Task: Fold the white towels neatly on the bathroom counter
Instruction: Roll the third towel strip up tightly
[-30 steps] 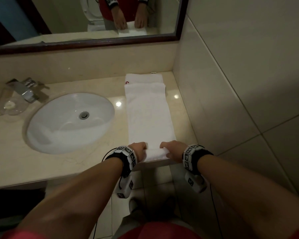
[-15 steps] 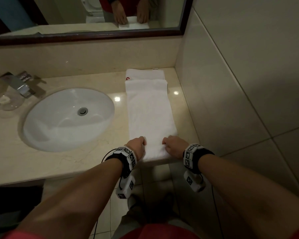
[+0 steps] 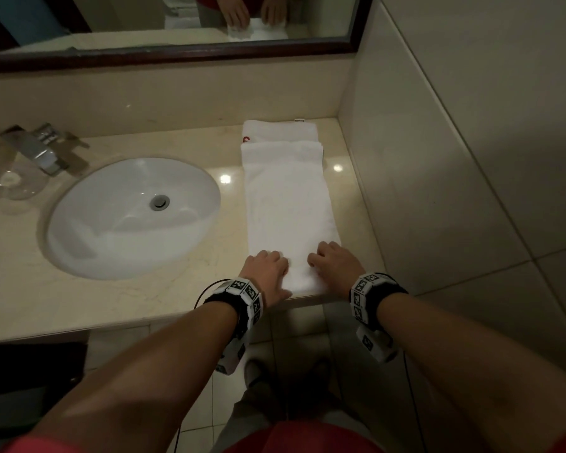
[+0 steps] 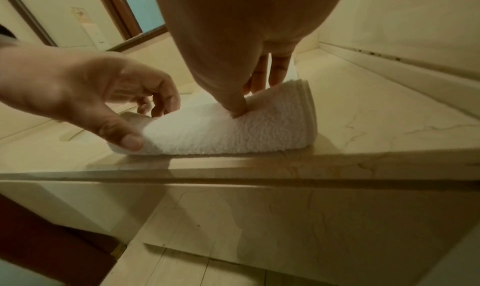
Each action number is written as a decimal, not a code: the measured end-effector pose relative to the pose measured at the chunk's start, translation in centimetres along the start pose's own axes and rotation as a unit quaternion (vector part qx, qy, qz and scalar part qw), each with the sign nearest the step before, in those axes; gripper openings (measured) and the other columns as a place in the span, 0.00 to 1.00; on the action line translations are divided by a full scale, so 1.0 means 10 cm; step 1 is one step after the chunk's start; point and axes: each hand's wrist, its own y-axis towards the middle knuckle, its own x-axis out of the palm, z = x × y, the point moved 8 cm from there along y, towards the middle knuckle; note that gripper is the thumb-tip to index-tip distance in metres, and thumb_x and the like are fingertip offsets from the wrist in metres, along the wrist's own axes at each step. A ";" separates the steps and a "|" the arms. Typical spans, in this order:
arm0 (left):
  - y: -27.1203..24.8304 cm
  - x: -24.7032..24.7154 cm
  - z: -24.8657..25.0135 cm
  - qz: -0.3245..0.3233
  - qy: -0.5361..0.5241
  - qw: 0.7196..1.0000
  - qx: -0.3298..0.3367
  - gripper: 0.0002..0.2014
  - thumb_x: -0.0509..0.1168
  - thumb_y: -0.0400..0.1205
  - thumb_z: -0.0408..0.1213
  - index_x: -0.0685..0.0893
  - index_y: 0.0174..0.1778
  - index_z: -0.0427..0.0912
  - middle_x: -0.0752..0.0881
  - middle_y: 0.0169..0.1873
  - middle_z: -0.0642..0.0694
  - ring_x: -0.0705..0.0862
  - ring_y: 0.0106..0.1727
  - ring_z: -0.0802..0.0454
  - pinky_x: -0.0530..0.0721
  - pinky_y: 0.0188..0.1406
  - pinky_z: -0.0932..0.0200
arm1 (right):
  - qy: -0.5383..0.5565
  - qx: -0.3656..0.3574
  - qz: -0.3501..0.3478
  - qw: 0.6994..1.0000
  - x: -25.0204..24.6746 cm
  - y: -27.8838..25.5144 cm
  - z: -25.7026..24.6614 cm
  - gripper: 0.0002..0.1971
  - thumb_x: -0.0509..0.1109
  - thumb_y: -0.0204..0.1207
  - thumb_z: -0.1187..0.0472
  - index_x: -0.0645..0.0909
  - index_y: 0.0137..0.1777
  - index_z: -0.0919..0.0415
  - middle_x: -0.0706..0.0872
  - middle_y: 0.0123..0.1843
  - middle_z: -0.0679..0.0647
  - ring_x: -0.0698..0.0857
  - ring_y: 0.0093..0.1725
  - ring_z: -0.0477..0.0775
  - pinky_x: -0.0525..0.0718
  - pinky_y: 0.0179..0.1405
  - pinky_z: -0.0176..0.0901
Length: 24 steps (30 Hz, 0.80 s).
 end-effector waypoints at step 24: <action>-0.07 0.02 0.13 -0.039 0.133 0.990 -0.001 0.32 0.66 0.79 0.40 0.61 0.78 0.50 0.72 0.70 0.42 0.72 0.69 0.39 0.70 0.67 0.44 | -0.029 -0.012 -0.048 0.998 0.05 -0.14 -0.13 0.19 0.68 0.71 0.59 0.77 0.62 0.58 0.81 0.58 0.56 0.79 0.56 0.61 0.75 0.54 0.52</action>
